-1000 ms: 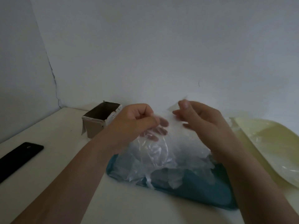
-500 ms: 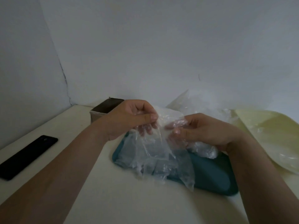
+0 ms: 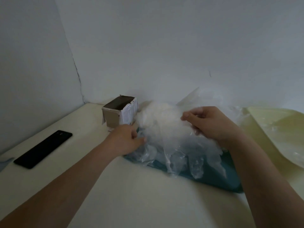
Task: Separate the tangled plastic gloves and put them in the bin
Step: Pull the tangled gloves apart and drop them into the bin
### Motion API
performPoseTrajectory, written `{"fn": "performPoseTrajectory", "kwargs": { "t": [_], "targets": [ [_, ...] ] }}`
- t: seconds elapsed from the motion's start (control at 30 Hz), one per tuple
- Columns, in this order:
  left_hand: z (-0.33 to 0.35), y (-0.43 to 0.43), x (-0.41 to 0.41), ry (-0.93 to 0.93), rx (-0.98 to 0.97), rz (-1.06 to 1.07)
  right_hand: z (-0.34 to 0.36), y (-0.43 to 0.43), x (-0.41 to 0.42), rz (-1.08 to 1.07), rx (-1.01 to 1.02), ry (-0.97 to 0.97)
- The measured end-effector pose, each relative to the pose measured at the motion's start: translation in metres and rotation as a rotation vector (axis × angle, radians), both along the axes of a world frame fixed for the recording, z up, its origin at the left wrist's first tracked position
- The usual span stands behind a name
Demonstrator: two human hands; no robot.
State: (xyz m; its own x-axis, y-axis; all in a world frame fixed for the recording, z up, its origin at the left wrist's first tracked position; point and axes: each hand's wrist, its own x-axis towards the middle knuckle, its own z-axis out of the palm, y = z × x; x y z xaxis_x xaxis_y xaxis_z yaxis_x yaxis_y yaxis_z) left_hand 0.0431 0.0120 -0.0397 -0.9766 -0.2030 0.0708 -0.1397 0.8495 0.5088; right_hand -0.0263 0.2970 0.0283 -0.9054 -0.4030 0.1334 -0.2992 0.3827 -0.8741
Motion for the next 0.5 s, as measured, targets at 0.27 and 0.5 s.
{"fn": "performPoseTrajectory", "kwargs": {
  "t": [0.27,0.5],
  "targets": [
    [-0.019,0.014,0.005,-0.070,-0.040,-0.040,-0.002,0.004,0.002,0.274,0.118,-0.037],
    [0.005,0.005,0.003,0.144,-0.033,0.037,0.002,0.007,0.007,0.571,0.154,-0.072]
  ]
}}
